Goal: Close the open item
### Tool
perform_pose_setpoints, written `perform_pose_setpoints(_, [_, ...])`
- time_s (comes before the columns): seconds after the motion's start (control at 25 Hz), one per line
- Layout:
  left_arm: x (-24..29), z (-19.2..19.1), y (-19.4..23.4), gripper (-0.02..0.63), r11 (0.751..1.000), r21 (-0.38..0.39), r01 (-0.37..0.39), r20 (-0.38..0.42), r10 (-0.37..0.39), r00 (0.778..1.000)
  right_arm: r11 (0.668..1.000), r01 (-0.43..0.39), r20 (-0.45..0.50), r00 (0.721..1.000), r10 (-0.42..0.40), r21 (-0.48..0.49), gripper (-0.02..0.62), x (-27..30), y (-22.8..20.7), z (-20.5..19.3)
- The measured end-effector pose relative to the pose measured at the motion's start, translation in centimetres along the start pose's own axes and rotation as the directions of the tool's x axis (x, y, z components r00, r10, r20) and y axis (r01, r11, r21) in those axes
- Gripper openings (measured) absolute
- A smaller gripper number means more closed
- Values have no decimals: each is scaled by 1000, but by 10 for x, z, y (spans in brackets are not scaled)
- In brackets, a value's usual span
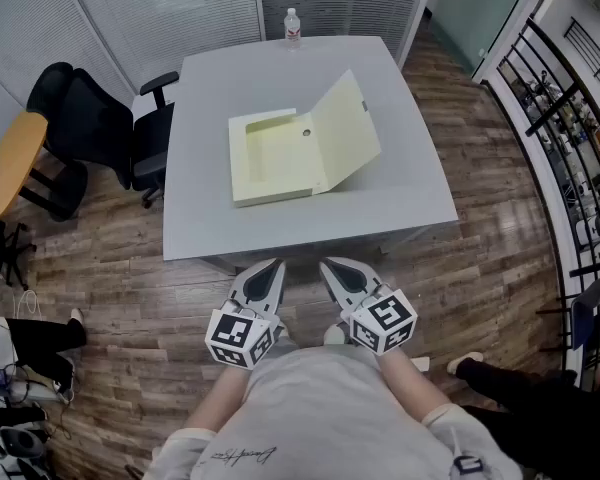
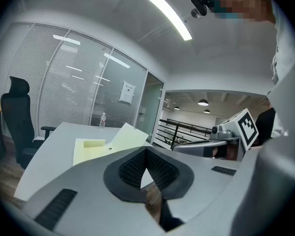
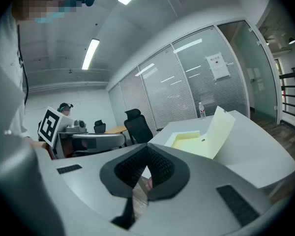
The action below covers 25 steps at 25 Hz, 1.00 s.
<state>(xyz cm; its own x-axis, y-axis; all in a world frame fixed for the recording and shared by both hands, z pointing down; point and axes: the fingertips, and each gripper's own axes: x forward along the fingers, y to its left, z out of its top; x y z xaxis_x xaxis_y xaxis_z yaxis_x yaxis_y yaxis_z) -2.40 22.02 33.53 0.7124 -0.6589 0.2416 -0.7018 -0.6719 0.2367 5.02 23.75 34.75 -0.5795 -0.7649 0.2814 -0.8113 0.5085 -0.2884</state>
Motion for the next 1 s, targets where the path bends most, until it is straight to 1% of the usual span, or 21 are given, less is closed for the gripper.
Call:
perform_pose_setpoints(0.44, [-9, -1, 10, 9, 1000, 2, 30, -5, -30, 1000, 1000, 21, 0, 1000, -21, 6, 14, 6, 13, 0])
perform_pose_setpoints(0.76, [-16, 5, 25, 9, 998, 21, 62, 5, -62, 998, 1000, 20, 15, 1000, -20, 6, 14, 26, 34, 3])
perform_pose_setpoints(1.0, [-28, 3, 42, 9, 997, 36, 75, 1, -75, 997, 999, 47, 29, 998, -47, -17, 14, 40, 50, 5])
